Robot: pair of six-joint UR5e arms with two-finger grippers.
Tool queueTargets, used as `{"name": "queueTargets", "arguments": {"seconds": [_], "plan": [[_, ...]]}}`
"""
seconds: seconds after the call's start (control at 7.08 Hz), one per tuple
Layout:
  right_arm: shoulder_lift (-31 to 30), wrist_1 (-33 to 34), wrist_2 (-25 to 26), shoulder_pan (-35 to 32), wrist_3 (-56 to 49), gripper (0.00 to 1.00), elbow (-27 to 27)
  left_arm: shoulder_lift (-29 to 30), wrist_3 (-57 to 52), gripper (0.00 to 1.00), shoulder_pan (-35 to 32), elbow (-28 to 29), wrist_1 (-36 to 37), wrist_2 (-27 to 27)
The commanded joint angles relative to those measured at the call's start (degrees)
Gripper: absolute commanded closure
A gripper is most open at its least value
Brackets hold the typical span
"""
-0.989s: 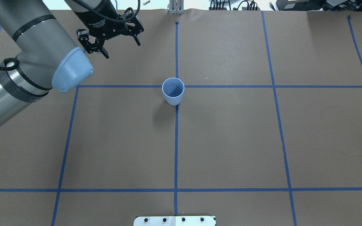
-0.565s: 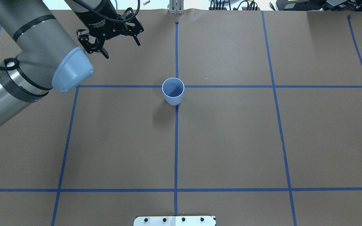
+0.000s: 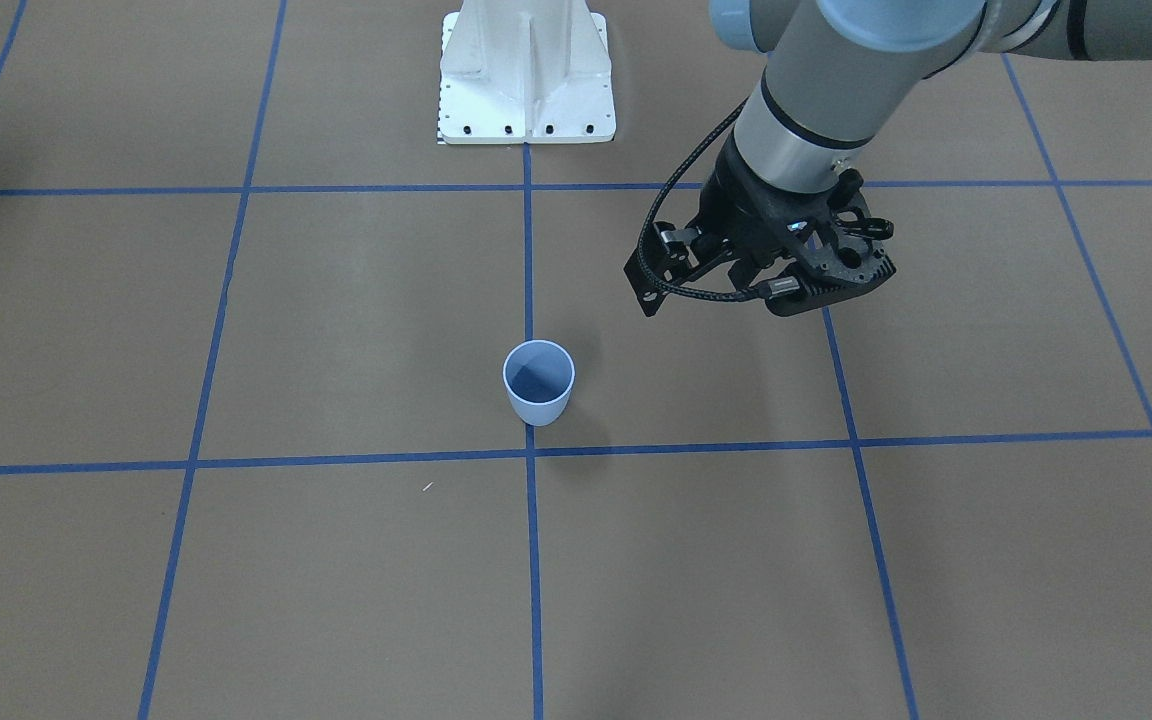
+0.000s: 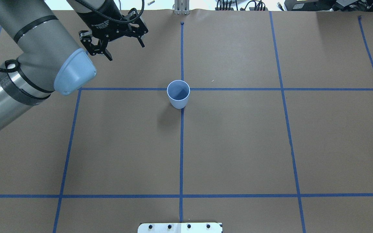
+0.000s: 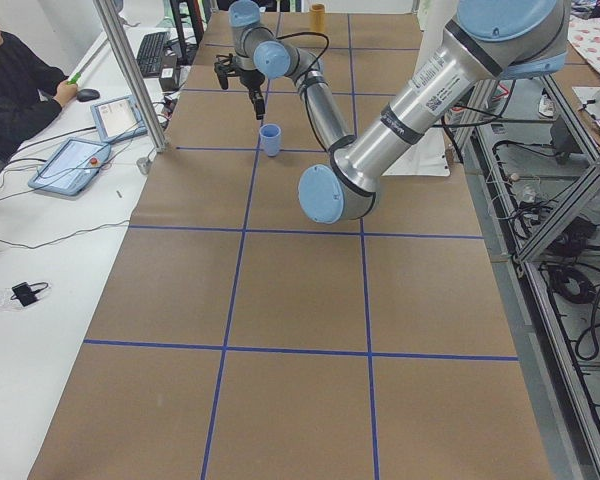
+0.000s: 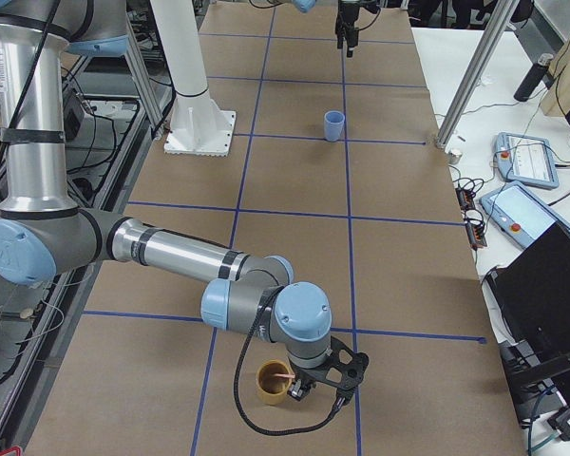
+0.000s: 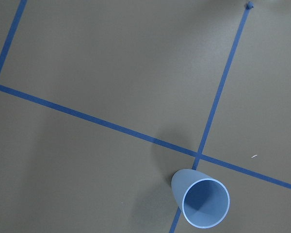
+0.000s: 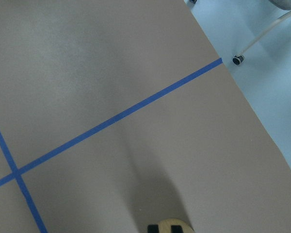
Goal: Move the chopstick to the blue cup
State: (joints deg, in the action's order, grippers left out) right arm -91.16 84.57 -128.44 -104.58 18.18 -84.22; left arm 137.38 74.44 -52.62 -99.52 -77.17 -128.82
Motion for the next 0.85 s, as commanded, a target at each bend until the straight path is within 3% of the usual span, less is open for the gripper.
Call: {"name": "queueTargets", "arguments": {"seconds": [0.0,0.71], "plan": [[0.3,0.1,0.5,0.0,4.4,1.00,-3.7,-0.1,0.0,0.02,0.0,0.1,-0.1,-0.1],[2.0,0.3,5.0,-6.6,3.7,1.00,-7.5,-0.5,0.0,0.02,0.1,0.1,-0.2,-0.3]]}}
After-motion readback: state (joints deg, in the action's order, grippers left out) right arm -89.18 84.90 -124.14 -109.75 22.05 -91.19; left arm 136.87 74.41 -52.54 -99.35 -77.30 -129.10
